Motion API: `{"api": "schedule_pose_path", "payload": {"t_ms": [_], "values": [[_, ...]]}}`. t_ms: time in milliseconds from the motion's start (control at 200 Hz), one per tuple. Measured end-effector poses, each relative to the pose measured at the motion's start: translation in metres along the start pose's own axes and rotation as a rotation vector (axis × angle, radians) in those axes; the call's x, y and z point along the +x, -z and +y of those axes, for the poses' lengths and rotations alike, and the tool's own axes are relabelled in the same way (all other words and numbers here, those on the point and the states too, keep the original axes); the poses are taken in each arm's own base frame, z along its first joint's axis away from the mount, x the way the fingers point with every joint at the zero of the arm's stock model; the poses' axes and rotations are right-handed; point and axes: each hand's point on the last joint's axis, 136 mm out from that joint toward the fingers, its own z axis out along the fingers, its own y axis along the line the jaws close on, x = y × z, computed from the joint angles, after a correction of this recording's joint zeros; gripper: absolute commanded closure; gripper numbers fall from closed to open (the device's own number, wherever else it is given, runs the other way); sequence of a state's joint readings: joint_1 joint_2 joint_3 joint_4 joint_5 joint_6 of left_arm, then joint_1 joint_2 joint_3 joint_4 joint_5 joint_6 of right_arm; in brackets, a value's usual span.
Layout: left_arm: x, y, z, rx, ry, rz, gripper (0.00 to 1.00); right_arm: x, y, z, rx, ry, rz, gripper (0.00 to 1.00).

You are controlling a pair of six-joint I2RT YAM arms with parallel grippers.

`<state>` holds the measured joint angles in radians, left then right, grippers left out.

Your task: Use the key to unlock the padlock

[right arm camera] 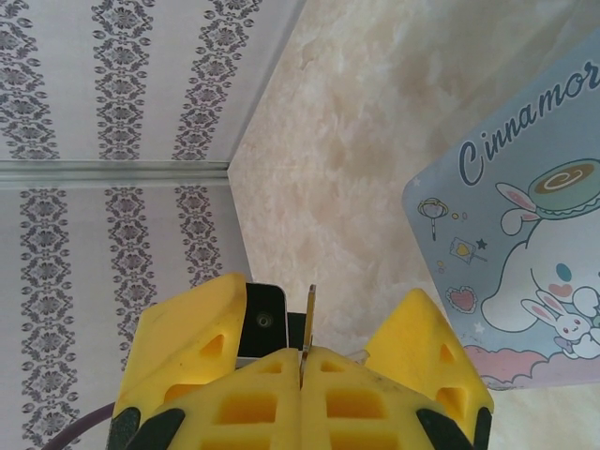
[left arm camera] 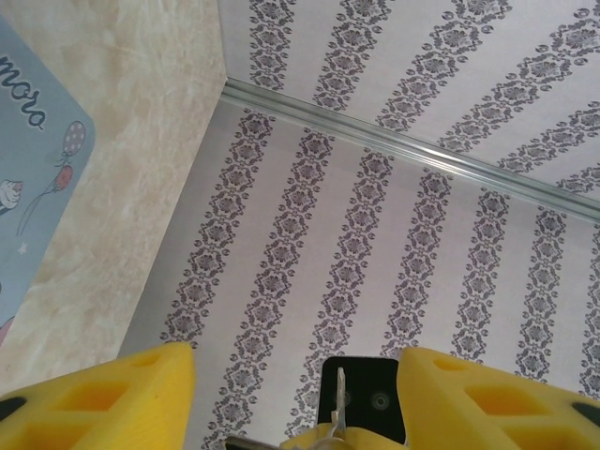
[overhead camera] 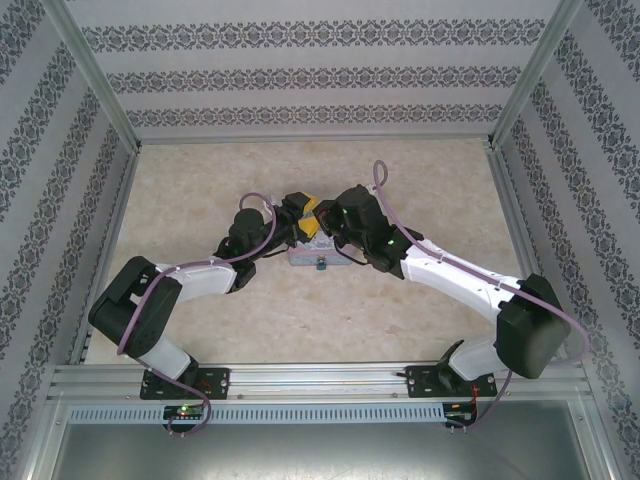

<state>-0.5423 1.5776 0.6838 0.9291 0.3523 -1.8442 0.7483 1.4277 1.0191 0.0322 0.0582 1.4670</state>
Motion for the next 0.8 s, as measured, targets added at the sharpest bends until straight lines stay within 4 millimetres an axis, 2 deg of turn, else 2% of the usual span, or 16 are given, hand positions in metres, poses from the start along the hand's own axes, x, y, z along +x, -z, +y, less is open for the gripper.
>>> {"api": "schedule_pose_path", "payload": {"t_ms": [140,305,540,799], "values": [[-0.002,0.0,-0.002,0.01,0.004,-0.012,0.52,0.001,-0.002,-0.008,0.007,-0.004,0.0,1.0],[-0.004,0.0,-0.002,0.011,0.004,-0.021,0.54,0.001,0.0,-0.008,0.002,-0.004,0.0,1.0],[-0.006,0.001,0.0,0.01,0.005,-0.035,0.58,0.002,0.0,-0.022,0.028,-0.003,0.002,1.0],[-0.008,0.003,0.004,0.002,0.007,-0.045,0.6,0.002,0.0,-0.026,0.036,-0.003,0.002,1.0]]}}
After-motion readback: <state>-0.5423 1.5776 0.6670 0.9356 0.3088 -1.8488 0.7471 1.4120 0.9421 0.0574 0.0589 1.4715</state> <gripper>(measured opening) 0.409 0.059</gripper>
